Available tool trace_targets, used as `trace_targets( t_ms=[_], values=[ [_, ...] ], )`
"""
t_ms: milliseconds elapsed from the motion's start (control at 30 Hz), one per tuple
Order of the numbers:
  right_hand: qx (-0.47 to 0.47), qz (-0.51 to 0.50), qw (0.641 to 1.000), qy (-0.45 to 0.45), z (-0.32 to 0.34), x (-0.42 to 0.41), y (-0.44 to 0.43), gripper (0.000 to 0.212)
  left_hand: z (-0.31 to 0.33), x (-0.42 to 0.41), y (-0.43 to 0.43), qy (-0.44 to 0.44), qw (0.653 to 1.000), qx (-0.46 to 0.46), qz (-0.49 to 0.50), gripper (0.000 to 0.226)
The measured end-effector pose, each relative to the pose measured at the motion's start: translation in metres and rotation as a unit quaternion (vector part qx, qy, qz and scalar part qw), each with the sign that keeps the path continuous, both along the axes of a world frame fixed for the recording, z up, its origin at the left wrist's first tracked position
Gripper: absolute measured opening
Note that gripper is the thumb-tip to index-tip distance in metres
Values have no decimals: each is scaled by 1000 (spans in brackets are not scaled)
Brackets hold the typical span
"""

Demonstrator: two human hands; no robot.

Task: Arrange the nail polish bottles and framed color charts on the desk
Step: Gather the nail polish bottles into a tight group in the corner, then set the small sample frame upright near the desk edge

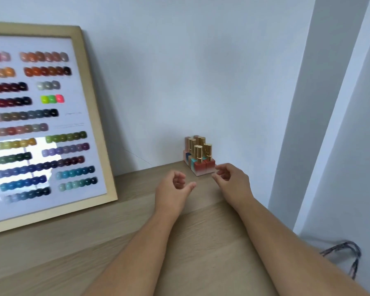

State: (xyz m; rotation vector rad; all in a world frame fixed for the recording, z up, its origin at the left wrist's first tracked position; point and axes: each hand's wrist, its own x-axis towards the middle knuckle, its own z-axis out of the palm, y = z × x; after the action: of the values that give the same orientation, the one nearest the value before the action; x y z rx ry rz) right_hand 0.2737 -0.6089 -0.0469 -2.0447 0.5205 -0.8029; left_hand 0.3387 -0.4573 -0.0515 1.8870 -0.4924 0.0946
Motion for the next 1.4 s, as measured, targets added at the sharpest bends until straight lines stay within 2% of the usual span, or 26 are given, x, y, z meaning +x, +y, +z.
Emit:
trace_targets(
  t_ms=[133, 367, 600, 867, 1000, 1100, 1167, 1267, 1400],
  values=[
    [15, 16, 999, -33, -1, -33, 39, 15, 3, -36, 54, -23, 1000, -2, -20, 22],
    [-18, 150, 988, -27, 13, -46, 141, 19, 24, -70, 182, -63, 998, 26, 11, 19],
    [14, 302, 953, -33, 23, -40, 299, 20, 21, -99, 357, -42, 989, 10, 140, 19],
    [34, 413, 910, -1, 13, -32, 451, 24, 3, -136, 536, -22, 947, 33, 318, 19],
    [39, 428, 903, 29, 2, -19, 502, 34, -5, -144, 602, -24, 925, 42, 377, 21],
    [20, 413, 909, 51, -9, -3, 531, 57, -8, -134, 641, -25, 912, 30, 408, 32],
    [18, 405, 913, 56, -10, 9, 544, 65, -7, -120, 660, -25, 906, 7, 423, 40],
    [28, 407, 912, 46, -11, 30, 560, 64, -7, -92, 683, -23, 904, -5, 426, 50],
    [29, 403, 915, 10, -12, 49, 569, 47, -8, -57, 700, -18, 909, -16, 415, 60]
  ],
)
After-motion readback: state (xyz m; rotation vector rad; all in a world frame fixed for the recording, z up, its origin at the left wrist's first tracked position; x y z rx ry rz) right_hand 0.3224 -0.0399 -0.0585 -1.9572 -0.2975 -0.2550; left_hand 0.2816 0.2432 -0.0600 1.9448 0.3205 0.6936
